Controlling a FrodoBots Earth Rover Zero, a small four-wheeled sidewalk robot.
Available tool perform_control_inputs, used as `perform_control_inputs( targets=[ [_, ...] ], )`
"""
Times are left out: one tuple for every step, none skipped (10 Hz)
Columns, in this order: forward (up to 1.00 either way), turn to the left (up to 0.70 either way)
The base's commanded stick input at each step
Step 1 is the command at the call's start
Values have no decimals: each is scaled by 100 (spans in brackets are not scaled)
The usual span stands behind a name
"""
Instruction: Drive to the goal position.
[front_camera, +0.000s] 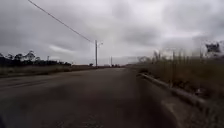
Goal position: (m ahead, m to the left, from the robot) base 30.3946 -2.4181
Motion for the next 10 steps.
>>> perform_control_inputs(
  targets=[
    [70,-13],
    [70,-11],
    [70,0],
    [70,0],
    [70,0],
    [70,0],
    [70,0],
    [70,0],
    [70,0],
    [70,0]
  ],
)
